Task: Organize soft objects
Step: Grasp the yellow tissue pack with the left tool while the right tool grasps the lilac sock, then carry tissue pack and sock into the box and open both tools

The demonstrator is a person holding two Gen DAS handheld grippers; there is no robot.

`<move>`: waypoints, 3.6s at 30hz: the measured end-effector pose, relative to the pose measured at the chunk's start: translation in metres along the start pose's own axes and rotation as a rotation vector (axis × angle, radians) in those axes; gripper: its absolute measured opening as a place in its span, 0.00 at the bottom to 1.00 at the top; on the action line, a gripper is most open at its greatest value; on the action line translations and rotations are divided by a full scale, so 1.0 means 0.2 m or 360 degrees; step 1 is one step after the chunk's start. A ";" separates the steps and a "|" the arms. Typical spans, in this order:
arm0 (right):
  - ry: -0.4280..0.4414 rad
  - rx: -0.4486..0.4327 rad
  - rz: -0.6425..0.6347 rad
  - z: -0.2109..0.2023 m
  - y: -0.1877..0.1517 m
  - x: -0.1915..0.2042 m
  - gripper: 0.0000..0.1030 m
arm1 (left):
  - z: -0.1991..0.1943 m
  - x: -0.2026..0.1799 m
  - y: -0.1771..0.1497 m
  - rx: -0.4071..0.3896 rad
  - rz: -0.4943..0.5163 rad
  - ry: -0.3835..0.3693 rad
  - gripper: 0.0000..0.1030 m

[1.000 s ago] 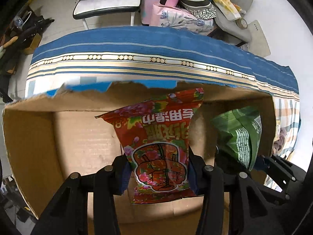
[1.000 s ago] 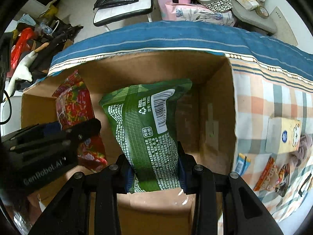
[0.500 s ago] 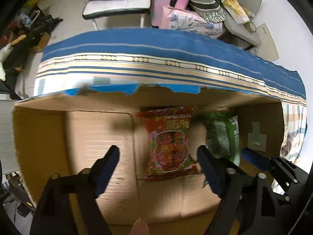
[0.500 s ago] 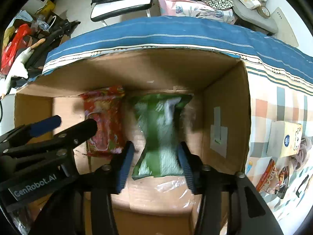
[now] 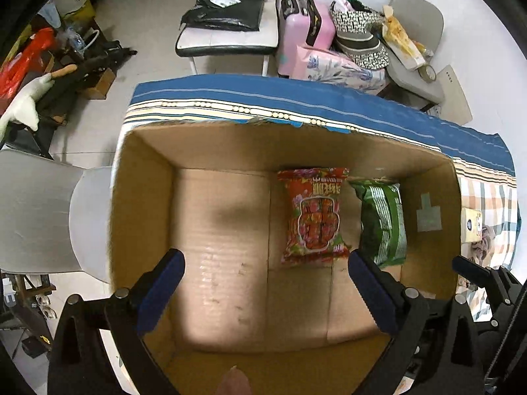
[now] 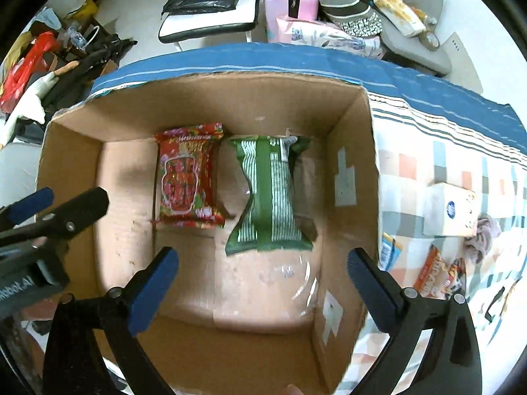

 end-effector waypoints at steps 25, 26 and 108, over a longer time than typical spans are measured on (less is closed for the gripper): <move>0.0377 -0.0496 -0.0090 -0.66 -0.40 -0.17 1.00 | -0.56 -0.35 -0.30 -0.0351 0.0108 0.0126 0.99; 0.0386 -0.0505 -0.0074 -0.68 -0.41 -0.22 1.00 | -0.56 -0.41 -0.29 -0.0355 0.0130 0.0115 0.99; 0.0369 -0.0155 0.0512 -0.31 -0.43 -1.55 0.42 | -0.19 -1.52 -0.21 -0.0016 0.0370 -0.0131 0.93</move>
Point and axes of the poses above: each gripper's, at about its wrist camera, not at the fingertips, and z roughly the way its jaws point, x to its left, y to its top, the point moved 6 cm from there along z, roughly the way its jaws point
